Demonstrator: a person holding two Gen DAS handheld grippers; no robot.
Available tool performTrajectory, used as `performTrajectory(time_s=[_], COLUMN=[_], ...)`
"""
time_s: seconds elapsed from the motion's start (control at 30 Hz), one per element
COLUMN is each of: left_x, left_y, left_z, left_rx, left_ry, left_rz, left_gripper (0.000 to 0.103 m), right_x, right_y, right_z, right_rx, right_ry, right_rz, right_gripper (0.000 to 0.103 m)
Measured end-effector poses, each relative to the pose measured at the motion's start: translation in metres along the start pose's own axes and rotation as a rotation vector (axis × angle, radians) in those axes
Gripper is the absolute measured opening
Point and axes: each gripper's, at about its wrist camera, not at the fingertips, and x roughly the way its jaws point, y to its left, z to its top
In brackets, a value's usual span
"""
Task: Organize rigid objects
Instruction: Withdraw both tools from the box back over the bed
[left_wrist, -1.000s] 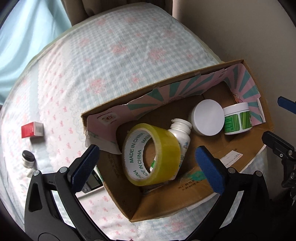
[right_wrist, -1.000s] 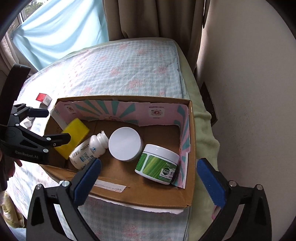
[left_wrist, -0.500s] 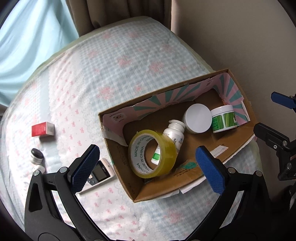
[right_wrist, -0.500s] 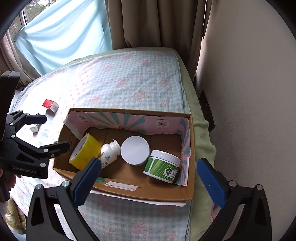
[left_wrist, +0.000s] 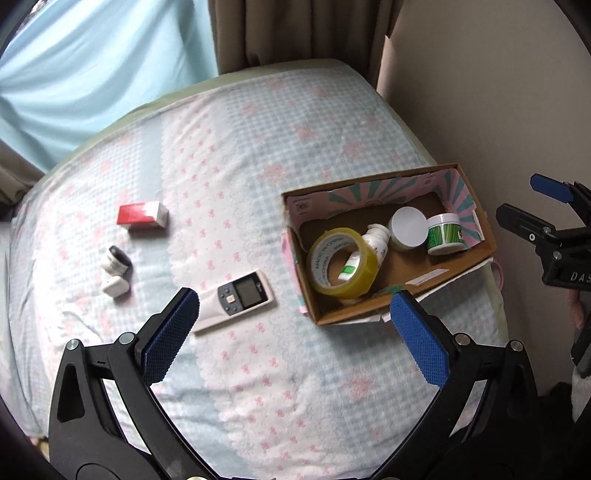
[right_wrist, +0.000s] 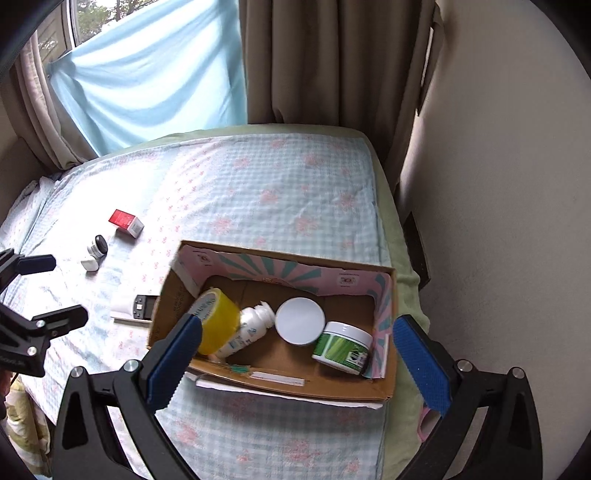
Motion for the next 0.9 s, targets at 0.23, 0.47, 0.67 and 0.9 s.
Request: performTrajectory(time_s=[0.23,0.47,0.67,0.9], left_x=[-0.038,-0.062,-0.067,-0.053], left_y=[0.072,0.155,0.228,0.306], left_z=[-0.042,-0.070,-0.083,-0.080], left_rx=[-0.099,-0.155,-0.146,-0.077], left_ry=[-0.033,-0.070,-0.073,-0.067], left_rz=[0.073,0.112,0.123,0.068], left_gripper=[0.103,0.103,0.103,0.103], right_x=[-0.007,-0.007,0.006,0.029], right_y=[0.062,0.136,0.199,0.257], right_z=[0.015,0.017,0.017,0.013], right_rx=[-0.055,-0.077,-0.003,0.218], right_ry=[-0.004,0.006,0.051,0.115], right_rz=[0.068,0.123,0.115,0.065], right_gripper=[0.103,0.103,0.103,0.103])
